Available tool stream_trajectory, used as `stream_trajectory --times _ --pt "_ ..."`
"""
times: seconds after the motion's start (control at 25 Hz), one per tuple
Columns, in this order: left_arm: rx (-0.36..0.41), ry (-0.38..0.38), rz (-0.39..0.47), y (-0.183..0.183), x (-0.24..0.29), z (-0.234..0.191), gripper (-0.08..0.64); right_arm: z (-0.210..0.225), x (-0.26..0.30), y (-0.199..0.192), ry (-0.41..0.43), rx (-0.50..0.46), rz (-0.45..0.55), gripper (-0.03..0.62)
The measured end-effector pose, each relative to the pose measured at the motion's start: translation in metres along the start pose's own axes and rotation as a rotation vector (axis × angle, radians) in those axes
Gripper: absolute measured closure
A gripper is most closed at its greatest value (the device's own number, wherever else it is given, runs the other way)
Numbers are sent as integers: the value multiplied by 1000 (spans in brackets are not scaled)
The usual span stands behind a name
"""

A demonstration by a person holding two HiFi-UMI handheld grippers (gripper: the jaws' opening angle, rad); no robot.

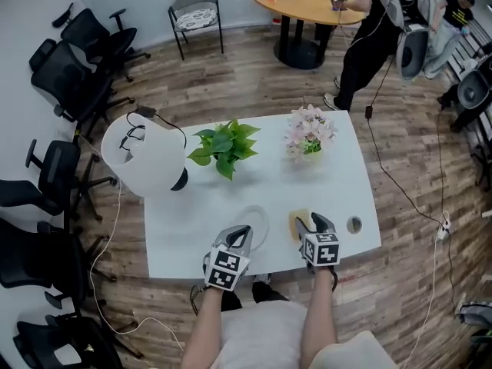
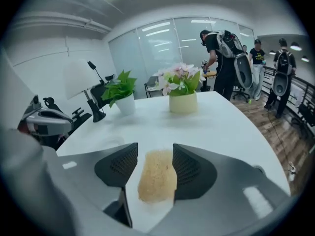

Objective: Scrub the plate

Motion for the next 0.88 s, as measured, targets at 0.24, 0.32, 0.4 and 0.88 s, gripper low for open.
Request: stream_trajectory --times 0.24,0.32,0.4,0.88 --pt "-83 72 4 -20 -13 -19 559 8 16 -21 -36 -65 -113 318" --pt "-106 85 -3 -26 -14 -20 559 7 23 -23 -26 -74 -127 319" --pt "-115 91 -11 -32 -15 -20 559 5 29 -27 -26 -89 -152 333" --pt "-133 115 -28 -39 -13 -16 559 2 35 -39 -74 -73 -129 439"
Point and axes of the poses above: the fingertips, and each gripper's own axes: x forward along the fingers, z to its right, y out of its top, the point moved 6 cm from there along -x, backward along the fingers, and after that the axes turned 2 degrees about z, right-handed, at the moved point
